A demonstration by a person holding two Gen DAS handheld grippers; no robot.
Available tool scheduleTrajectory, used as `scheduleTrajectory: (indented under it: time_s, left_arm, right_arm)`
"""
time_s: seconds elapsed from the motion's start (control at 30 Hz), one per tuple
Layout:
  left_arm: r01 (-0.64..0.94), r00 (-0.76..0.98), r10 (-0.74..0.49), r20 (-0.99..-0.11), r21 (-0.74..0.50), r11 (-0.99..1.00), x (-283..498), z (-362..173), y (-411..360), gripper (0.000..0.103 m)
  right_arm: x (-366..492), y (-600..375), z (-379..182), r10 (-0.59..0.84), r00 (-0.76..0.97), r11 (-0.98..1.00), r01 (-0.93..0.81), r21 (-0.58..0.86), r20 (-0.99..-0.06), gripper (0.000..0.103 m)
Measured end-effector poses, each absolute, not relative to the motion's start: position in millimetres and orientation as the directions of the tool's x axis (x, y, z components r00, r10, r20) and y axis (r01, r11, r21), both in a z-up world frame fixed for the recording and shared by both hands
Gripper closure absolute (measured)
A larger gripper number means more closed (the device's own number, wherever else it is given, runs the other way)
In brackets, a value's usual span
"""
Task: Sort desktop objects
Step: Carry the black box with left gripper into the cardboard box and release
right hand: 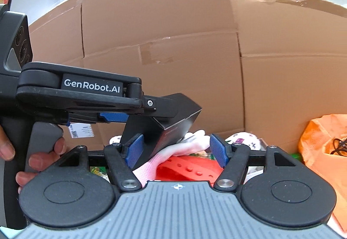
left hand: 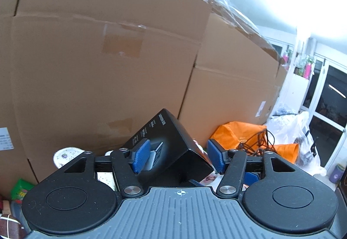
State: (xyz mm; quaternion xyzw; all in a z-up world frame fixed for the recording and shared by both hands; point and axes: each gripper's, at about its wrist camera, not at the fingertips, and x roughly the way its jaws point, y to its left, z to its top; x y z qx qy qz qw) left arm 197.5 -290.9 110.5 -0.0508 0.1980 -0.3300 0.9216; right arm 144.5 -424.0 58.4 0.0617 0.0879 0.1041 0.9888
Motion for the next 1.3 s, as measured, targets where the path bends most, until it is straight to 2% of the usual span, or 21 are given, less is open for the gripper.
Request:
scheduleTrajectory:
  time_s: [0.33,0.57,0.67,0.73,0.83,1.0,1.3]
  left_arm:
    - [0.675,0.641,-0.680,-0.356,-0.162,0.720,188,104,-310,0.014]
    - [0.661,0.624,-0.691,-0.365,-0.227,0.716,187,106,-298,0.000]
    - [0.640,0.626,-0.693,-0.358,-0.271,0.719,186,106,-290,0.000]
    - [0.627,0.629,-0.686,-0.366,-0.283,0.726,184,105,-285,0.000]
    - [0.631,0.631,-0.683,-0.368,-0.268,0.728,175,102,-277,0.000]
    - [0.634,0.633,-0.684,-0.362,-0.265,0.726,156,96,-262,0.000]
    - [0.543,0.712,-0.591,-0.379,-0.237,0.806,127,96,-234,0.000]
  right_arm:
    - [125,-437,46,0.182,0.966,0.979,-0.161,0.125,-0.186,0.031]
    - [120,-436,45,0.176,0.967,0.980,-0.155,0.122,-0.185,0.030]
    - [119,-433,47,0.171,0.969,0.982,-0.153,0.113,-0.179,0.021]
    - [118,-429,50,0.161,0.972,0.984,-0.146,0.101,-0.172,0.010]
    - [114,-424,53,0.161,0.973,0.985,-0.149,0.086,-0.163,0.002]
    - [106,-417,57,0.141,0.975,0.989,-0.132,0.063,-0.173,0.000]
    - [80,-403,58,0.097,0.973,0.995,-0.092,0.033,-0.207,0.000]
